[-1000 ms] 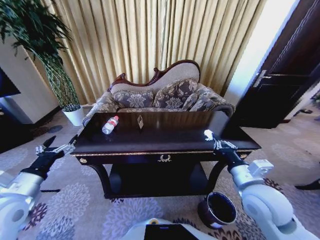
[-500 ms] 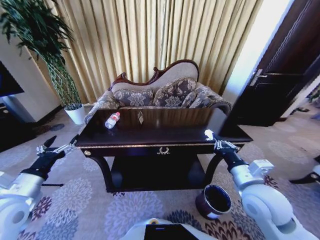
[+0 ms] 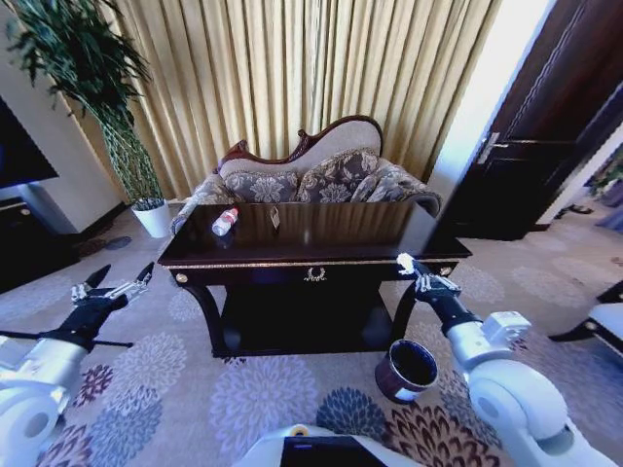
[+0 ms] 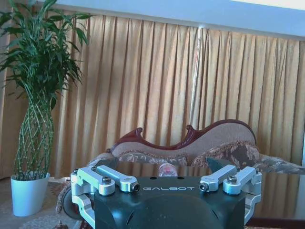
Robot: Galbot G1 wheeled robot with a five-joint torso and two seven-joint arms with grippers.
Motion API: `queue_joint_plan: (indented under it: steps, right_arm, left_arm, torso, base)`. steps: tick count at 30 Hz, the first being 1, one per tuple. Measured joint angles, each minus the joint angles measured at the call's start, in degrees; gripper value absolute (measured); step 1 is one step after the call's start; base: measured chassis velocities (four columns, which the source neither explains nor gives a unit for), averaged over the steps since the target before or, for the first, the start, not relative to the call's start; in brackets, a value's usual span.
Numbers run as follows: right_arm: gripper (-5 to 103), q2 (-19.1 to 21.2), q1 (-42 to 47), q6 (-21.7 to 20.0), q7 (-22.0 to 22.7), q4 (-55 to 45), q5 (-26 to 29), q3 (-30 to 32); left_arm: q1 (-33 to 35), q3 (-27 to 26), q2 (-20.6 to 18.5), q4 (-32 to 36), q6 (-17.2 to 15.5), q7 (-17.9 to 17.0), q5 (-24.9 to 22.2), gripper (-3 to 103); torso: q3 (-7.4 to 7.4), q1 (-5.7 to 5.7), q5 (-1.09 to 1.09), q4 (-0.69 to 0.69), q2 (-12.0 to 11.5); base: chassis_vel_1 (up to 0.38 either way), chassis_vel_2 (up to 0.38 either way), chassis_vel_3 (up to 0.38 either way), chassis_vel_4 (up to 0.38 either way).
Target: Move to the front of the table and place the trash on the table into the trash bin.
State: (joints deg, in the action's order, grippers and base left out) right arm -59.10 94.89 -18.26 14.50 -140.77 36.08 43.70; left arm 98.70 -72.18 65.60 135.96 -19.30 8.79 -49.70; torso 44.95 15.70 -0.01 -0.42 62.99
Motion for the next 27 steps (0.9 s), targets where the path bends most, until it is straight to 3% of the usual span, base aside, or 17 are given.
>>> queue_joint_plan:
  steps: [7,13,27]
  right_arm:
    - [0,-1.88,0.54,-0.11,0.07,5.43,-3.02,-3.06]
    - [0,-4.11,-2.94,0.87,0.08,23.08,-8.36,-7.23]
    - [0,-5.0,-17.73,3.29,0.24,52.19,-10.21,-11.65]
  left_arm:
    - [-0.05,0.12,0.01,0.02,0.06,0.05,0.0,100]
    - [0.07,-0.01,0.34,0.02,0.33,0.34,-0.05,100]
    - [0.16,-0.77,1.3,0.11,1.01,0.48,-0.16,100]
  torso:
    - [-0.01,-0.02,-0.02,0.0,0.02]
    - [0.02,0.03,0.01,-0.01,-0.02]
    - [0.01,0.01,0.0,0.01,-0.01]
  base:
    - [0.055,-0.057,-0.049,0.042]
    - [0.0,0.0,0.0,0.0]
    - [0.0,0.0,0.0,0.0]
